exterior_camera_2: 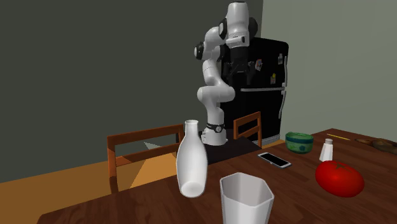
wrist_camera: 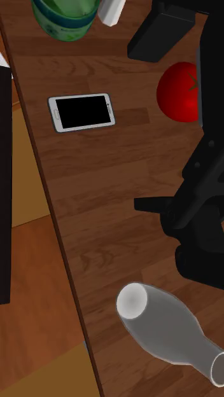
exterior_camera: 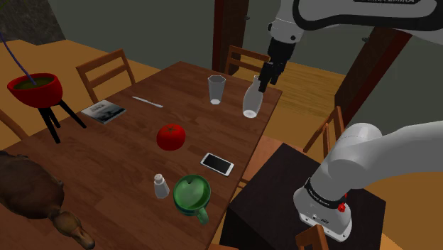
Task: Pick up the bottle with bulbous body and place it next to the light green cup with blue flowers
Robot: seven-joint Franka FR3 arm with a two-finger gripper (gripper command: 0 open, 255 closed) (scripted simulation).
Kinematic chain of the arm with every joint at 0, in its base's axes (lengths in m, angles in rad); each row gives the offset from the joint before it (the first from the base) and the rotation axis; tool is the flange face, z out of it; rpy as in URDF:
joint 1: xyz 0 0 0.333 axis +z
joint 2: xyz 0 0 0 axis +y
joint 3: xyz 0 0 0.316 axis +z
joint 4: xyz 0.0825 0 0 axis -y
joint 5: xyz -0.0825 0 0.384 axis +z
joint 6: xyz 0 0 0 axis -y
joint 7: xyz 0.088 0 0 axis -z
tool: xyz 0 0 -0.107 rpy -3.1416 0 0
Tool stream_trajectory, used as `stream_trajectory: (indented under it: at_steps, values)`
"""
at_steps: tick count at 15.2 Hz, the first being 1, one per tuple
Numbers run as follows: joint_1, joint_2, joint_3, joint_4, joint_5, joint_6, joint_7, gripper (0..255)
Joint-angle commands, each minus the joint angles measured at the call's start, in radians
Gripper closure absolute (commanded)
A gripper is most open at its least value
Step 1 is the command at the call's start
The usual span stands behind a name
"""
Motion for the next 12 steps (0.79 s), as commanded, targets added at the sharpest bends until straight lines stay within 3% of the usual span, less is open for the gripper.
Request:
stream_trajectory:
  at_steps: [1,12]
  values:
    - [0.000,0.000,0.000,0.000,0.000,0.000,0.000,0]
    - [-0.062,0.302,-0.159,0.108,-0.083,0.198,-0.172,0]
